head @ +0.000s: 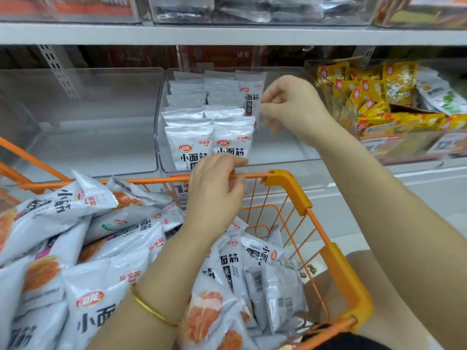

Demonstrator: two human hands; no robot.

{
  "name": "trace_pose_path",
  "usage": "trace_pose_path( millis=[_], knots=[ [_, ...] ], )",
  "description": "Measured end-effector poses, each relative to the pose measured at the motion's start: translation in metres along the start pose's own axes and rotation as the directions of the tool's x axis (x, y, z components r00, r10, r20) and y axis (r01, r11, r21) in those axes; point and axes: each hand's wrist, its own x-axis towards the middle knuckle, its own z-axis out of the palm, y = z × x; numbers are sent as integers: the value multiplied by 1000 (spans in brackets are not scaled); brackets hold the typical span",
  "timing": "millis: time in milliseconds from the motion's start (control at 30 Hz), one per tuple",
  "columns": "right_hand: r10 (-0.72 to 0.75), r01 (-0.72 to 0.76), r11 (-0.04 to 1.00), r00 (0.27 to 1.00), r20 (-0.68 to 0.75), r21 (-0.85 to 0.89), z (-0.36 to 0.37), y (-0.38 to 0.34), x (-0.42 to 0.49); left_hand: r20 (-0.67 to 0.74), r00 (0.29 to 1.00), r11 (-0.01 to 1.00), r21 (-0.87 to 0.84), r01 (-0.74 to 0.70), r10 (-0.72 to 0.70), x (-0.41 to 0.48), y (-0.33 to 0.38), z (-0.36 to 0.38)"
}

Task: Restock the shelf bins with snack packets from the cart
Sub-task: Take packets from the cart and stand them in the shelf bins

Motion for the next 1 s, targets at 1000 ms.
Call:
trace_pose_path(
  millis=[1000],
  knots=[
    [206,-199,787,977,55,584,-21,-3,-105,366,915,684,-626,376,-168,0,26,-26]
  ],
)
